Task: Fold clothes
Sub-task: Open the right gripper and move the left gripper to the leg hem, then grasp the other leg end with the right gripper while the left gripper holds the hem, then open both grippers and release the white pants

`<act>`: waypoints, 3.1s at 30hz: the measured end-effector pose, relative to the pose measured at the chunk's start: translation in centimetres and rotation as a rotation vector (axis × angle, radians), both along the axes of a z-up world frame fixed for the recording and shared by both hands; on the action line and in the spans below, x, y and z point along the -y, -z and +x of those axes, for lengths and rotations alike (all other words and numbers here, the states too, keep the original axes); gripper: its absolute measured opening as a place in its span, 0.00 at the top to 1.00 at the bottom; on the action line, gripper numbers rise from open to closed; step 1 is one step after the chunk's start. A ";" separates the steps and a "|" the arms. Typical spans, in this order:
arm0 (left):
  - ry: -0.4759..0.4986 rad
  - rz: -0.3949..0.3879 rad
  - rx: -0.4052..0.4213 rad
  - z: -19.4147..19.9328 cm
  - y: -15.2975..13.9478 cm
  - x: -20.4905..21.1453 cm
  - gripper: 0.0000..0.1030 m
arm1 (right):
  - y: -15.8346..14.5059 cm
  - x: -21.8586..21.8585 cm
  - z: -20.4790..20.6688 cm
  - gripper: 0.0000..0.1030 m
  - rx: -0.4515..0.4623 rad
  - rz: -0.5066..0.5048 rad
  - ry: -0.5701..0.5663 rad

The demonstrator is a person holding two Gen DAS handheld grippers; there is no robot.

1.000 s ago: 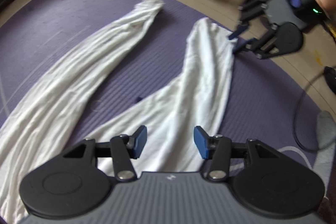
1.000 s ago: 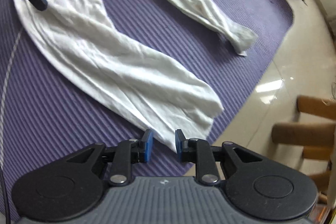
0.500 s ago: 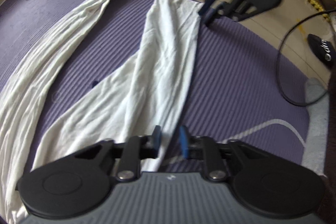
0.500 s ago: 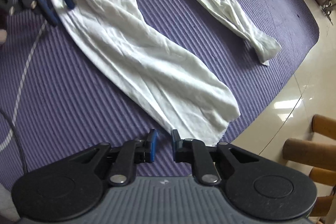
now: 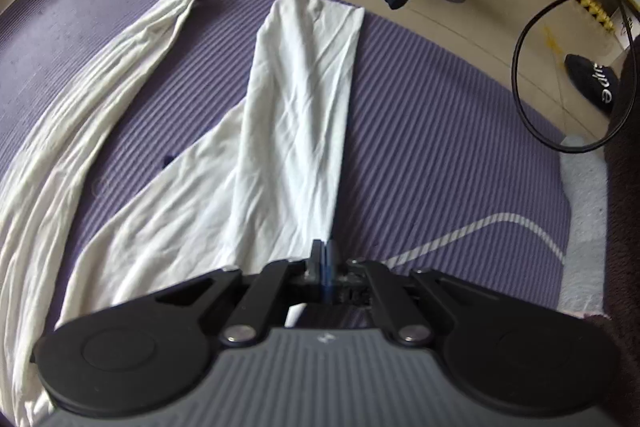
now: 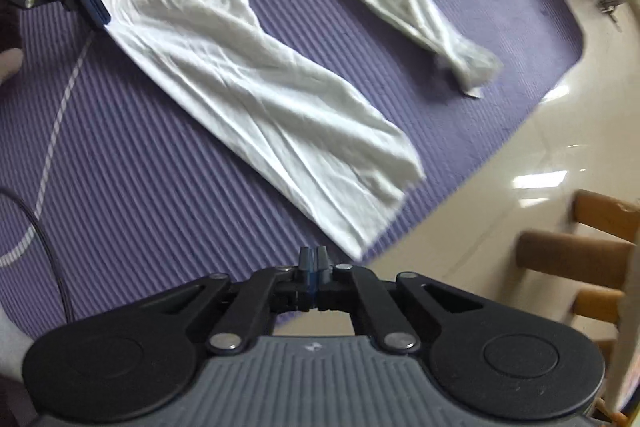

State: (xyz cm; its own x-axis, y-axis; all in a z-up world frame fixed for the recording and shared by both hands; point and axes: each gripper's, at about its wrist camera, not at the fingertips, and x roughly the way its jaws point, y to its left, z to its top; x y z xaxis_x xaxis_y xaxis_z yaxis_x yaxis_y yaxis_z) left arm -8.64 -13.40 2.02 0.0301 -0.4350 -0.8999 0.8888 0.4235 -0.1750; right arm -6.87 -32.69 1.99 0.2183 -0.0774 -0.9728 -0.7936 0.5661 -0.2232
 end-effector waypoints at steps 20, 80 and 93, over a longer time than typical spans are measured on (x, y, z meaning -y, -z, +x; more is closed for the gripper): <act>-0.034 0.018 -0.016 1.2 1.7 -0.1 1.00 | 3.3 -1.2 1.8 0.88 0.000 0.072 -0.111; 0.074 0.025 -0.176 0.6 1.2 -0.8 0.68 | 1.4 0.8 -2.8 0.71 -0.277 0.048 -0.030; -0.357 0.081 0.255 7.6 -6.5 -6.4 0.02 | -6.3 -0.5 1.9 0.44 0.147 0.243 0.254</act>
State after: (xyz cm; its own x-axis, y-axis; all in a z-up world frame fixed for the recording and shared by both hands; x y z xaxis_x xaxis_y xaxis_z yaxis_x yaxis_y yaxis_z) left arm -1.02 -7.02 8.48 0.3912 -0.2853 -0.8750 0.6950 0.7148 0.0776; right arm -4.94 -32.22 8.33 0.3606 0.0821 -0.9291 -0.5908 0.7910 -0.1594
